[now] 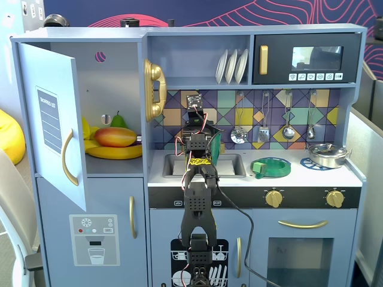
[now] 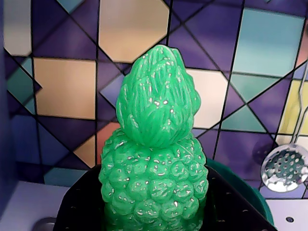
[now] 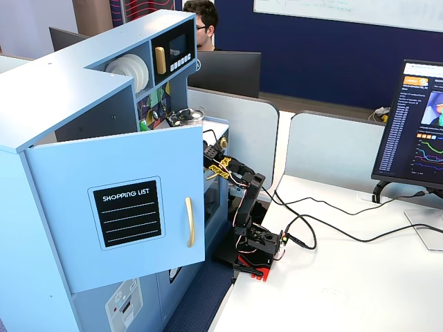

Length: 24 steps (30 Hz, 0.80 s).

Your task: Pick up the green pineapple from the left cabinet and place it in the green recipient

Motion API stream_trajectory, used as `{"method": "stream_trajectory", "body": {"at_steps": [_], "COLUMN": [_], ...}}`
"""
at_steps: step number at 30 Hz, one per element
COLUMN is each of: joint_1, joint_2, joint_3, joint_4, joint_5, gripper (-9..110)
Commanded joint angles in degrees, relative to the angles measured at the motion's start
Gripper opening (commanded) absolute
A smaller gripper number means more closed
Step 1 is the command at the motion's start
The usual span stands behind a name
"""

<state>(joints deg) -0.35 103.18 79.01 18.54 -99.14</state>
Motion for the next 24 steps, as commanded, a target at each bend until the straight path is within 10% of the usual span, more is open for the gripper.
{"method": "stream_trajectory", "body": {"at_steps": [1,9,24], "joint_1": [0.9,1.5,0.9], "joint_2": [-0.6,-1.1,11.3], "joint_3": [-5.3,-5.3,3.4], "joint_4": [-2.4,-2.4,-2.4], "joint_5": [2.0,5.9,5.3], "gripper": [11,48,47]}}
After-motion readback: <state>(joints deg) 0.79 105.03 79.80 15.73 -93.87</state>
